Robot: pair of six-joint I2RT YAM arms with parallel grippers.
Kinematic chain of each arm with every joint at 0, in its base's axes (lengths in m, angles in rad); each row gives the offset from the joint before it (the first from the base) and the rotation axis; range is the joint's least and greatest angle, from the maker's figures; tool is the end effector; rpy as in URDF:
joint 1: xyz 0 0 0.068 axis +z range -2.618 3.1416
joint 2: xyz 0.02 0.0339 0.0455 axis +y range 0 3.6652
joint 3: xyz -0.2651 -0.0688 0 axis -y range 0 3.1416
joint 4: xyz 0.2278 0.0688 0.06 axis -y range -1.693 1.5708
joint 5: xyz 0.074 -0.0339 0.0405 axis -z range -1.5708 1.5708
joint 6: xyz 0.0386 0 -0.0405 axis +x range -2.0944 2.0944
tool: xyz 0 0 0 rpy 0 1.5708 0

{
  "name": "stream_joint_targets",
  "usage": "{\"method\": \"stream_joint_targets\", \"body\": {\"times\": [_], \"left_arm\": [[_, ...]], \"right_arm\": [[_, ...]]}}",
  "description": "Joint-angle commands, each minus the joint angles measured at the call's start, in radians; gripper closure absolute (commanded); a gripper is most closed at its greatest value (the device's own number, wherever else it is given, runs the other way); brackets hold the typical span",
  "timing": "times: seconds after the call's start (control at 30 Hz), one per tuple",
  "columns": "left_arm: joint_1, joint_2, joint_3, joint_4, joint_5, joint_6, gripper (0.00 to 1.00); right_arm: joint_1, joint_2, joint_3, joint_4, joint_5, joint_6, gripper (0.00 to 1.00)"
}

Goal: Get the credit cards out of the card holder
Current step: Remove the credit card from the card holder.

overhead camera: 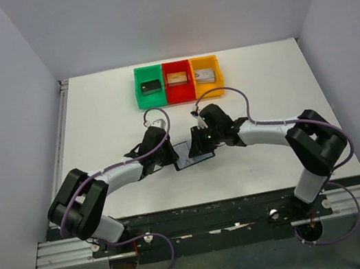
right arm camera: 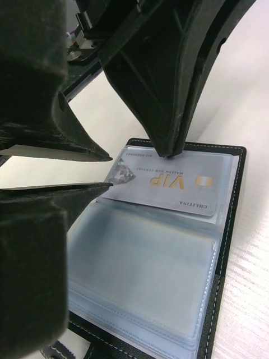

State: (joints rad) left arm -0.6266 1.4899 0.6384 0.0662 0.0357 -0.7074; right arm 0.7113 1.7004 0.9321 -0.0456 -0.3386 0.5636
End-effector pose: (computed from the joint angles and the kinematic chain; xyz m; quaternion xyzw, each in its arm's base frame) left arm 0.2207 -0.1614 0.1663 -0.0305 0.9232 -0.2497 0.2905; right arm 0.2458 0.2288 0.1810 -0.1297 0.9089 0.3426 0.1995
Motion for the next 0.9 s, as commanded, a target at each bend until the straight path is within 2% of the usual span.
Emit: {"method": "stream_joint_targets", "body": {"times": [0.0,0.3,0.57,0.87], "left_arm": [[0.001,0.009,-0.009,-0.019,-0.026,-0.007,0.84],[0.001,0.003,-0.011,-0.026,-0.059,-0.006,0.85],[-0.001,-0.059,-0.020,-0.008,-0.063,0.002,0.77],[-0.001,-0.063,-0.017,-0.008,-0.066,0.008,0.78]], "right_arm": [[-0.012,0.027,0.017,0.035,-0.019,0.010,0.71],[-0.023,0.056,0.010,0.036,-0.036,0.009,0.68],[-0.027,0.056,0.005,0.066,-0.040,0.012,0.67],[-0.027,0.045,0.027,0.059,-0.056,0.009,0.65]]}}
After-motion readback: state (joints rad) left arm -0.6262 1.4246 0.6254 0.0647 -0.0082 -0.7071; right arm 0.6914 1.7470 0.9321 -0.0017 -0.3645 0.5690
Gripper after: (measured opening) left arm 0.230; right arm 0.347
